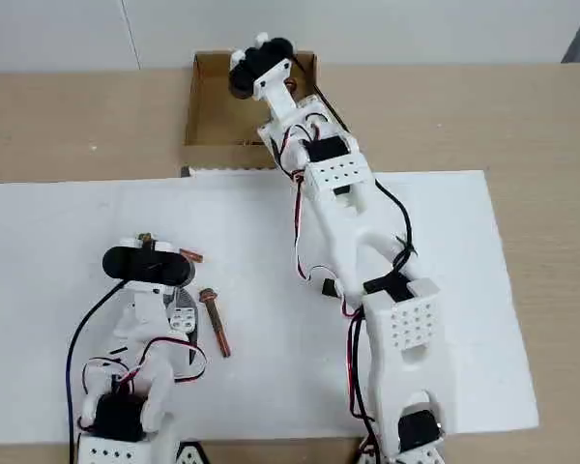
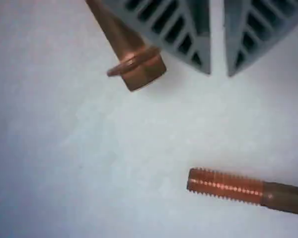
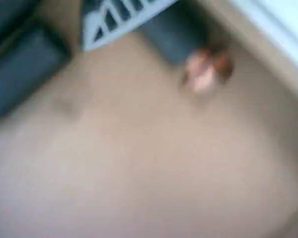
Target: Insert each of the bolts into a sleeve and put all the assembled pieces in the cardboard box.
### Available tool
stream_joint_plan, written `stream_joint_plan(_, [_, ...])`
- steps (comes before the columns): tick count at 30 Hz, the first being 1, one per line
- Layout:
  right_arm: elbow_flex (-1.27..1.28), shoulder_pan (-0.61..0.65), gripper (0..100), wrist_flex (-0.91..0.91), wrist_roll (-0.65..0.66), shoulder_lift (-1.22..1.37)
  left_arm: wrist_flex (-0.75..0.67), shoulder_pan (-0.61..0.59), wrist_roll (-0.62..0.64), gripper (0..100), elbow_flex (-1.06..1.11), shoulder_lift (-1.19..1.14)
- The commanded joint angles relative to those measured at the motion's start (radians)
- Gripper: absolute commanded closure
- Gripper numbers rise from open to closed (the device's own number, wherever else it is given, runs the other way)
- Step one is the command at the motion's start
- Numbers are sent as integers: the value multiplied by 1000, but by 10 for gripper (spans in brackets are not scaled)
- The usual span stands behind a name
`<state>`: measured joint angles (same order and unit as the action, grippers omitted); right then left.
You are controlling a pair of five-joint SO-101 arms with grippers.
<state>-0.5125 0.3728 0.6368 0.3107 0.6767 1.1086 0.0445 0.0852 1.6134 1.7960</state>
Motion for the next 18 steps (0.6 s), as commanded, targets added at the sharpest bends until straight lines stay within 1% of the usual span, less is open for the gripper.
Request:
stream_joint_plan(1, [-51, 5, 933, 154, 8, -130, -9, -6, 6, 994, -2, 8])
stream_joint_plan(5, [-52, 1, 959, 305, 8, -200, -9, -6, 6, 994, -2, 8])
stream_joint_plan(14, [-52, 7, 959, 608, 8, -378, -9, -6, 6, 994, -2, 8])
stream_joint_plan(18, [-52, -1, 956, 789, 14, -424, -9, -5, 6, 994, -2, 8])
